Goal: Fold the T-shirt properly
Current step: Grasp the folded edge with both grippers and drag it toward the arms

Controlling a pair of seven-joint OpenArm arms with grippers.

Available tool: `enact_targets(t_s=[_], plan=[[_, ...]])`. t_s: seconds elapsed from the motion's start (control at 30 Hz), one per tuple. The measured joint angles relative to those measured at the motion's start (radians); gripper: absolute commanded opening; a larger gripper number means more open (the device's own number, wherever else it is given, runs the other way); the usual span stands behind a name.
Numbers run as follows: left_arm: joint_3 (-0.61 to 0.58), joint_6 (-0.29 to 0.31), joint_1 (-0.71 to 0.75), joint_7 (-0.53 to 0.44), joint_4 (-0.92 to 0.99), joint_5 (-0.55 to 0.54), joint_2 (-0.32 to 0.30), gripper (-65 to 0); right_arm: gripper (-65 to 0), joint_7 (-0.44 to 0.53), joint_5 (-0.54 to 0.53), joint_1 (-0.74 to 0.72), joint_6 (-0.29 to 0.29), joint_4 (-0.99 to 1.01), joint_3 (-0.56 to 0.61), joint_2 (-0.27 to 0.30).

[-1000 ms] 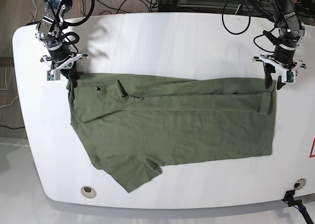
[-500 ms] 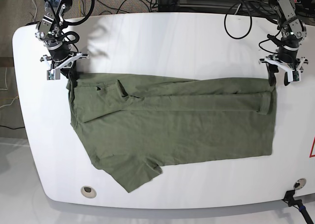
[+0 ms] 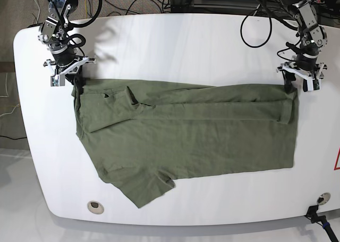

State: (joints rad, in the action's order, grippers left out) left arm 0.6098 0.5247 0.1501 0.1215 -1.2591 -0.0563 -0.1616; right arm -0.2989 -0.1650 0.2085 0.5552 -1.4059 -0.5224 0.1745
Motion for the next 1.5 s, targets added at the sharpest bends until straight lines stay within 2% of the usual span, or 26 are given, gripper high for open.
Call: enact_targets(t_s=[0.07, 0.2, 0.43, 0.67, 0.83, 0.9, 1.1, 1.2, 1.27, 1.33, 1.5], plan=[[-0.011, -0.001, 0.0, -0.001, 0.002, 0.0, 0.002, -34.3, -65.0, 0.0, 0.0, 0.0, 0.0, 0.0, 0.0, 0.0], [-0.05, 0.0, -0.003, -0.009, 0.002, -0.003, 0.003, -49.9, -65.0, 0.0, 0.0, 0.0, 0.0, 0.0, 0.0, 0.0], [-0.05, 0.001, -0.001, -0.01, 0.002, -0.004, 0.003, -65.0, -65.0, 0.0, 0.0, 0.0, 0.0, 0.0, 0.0, 0.0], [-0.05, 0.003, 0.005, -0.013, 0.001, -0.006, 0.002, -65.0, -65.0, 0.003, -0.008, 0.019, 0.0, -0.007, 0.0, 0.0], [-0.049, 0.007, 0.088, -0.033, -0.053, -0.021, 0.003, -65.0, -65.0, 0.0, -0.014, 0.063, 0.0, -0.046, 0.001, -0.001], [-0.049, 0.005, 0.121, -0.023, -0.084, -0.019, 0.004, -65.0, -65.0, 0.008, -0.015, 0.098, -0.002, -0.079, -0.003, -0.023], [-0.109, -0.008, 0.297, -0.047, -0.213, -0.032, 0.022, -65.0, -65.0, 0.011, -0.019, 0.25, -0.001, -0.193, -0.007, -0.07], [-0.12, 0.003, 0.381, -0.044, -0.277, -0.031, 0.032, -65.0, -65.0, 0.019, -0.023, 0.328, 0.0, -0.24, -0.006, -0.093], [-0.115, -0.009, 0.423, -0.052, -0.308, -0.034, 0.058, -65.0, -65.0, 0.026, -0.022, 0.376, 0.003, -0.263, -0.006, -0.094], [-0.12, 0.007, 0.476, -0.043, -0.344, -0.03, 0.055, -65.0, -65.0, 0.026, -0.022, 0.426, 0.003, -0.289, -0.006, -0.094], [-0.115, 0.0, 0.589, -0.024, -0.418, -0.018, 0.053, -65.0, -65.0, 0.01, -0.021, 0.532, 0.003, -0.348, -0.006, -0.094]])
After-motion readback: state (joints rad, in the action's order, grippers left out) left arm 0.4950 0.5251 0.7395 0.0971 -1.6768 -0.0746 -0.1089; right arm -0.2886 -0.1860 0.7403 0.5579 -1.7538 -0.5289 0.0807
